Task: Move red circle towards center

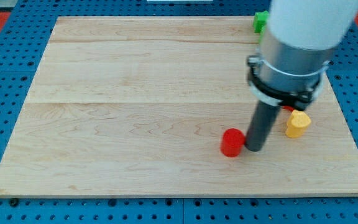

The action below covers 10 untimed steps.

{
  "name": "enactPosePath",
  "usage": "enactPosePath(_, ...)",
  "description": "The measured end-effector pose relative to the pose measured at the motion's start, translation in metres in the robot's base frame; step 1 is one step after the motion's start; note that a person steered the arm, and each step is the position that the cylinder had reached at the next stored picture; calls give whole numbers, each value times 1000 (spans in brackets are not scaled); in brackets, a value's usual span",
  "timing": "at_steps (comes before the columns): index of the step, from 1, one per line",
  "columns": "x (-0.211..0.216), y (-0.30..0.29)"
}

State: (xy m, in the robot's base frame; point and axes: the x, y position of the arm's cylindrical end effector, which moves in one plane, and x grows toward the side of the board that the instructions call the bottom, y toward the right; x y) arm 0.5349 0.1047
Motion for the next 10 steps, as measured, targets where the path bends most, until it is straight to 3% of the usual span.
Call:
enactPosePath(2,30,-48)
enactPosePath(3,-13,-106)
enactPosePath(4,-35,-120)
enactPosePath(8,-32,-42)
enactPosePath(10,-51,-4)
